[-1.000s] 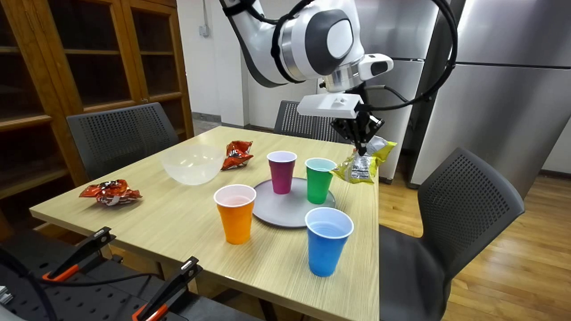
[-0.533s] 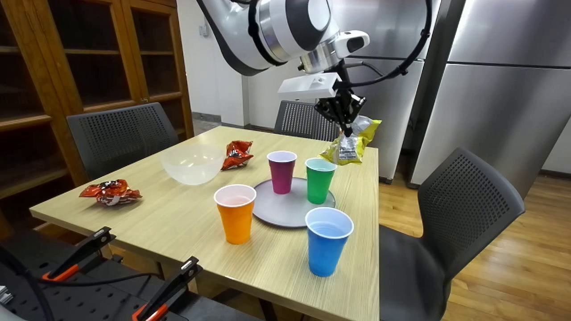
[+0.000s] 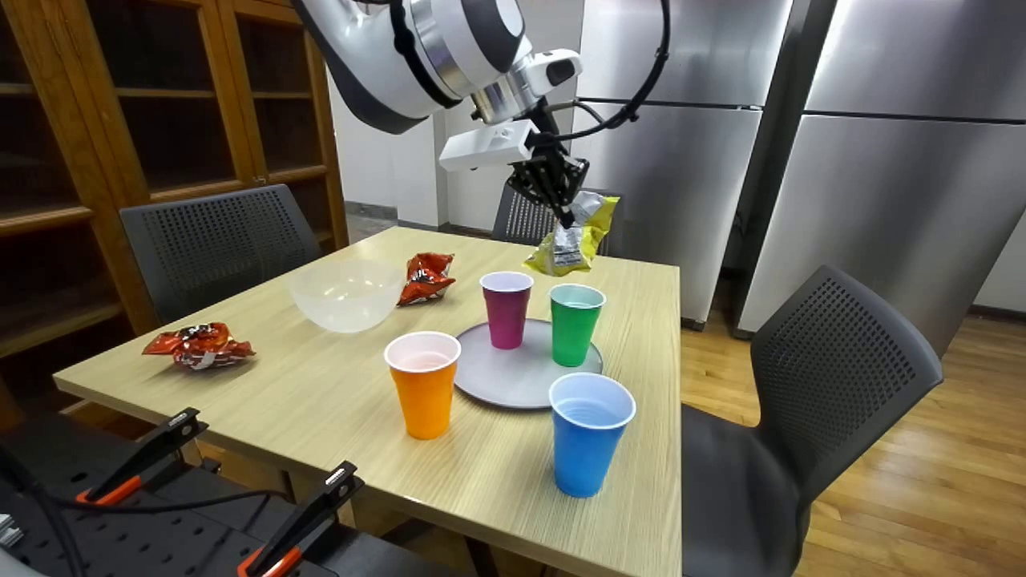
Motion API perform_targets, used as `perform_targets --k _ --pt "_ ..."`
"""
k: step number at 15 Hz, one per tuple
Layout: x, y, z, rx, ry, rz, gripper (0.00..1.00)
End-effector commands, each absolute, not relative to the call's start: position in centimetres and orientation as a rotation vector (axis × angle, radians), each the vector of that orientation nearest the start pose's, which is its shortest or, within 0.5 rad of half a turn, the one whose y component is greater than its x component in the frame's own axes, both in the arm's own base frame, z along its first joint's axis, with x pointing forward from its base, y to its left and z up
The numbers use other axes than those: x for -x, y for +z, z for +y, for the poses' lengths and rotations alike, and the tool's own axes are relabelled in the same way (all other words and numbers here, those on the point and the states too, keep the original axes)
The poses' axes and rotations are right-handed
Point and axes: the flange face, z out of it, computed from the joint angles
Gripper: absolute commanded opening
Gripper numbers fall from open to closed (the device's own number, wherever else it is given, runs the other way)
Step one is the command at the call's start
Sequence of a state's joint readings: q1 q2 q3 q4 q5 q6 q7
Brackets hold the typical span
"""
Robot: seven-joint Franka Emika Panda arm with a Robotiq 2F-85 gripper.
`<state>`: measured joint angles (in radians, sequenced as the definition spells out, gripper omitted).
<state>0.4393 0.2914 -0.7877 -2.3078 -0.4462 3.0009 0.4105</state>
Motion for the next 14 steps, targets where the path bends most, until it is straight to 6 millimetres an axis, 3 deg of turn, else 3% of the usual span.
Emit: perform_targets --k 1,14 --pt "-53.7 30.1 -11.5 3.349 -0.805 0.374 0.0" --pt "-53.8 29.1 1.8 3.313 -0.798 0.035 0.0"
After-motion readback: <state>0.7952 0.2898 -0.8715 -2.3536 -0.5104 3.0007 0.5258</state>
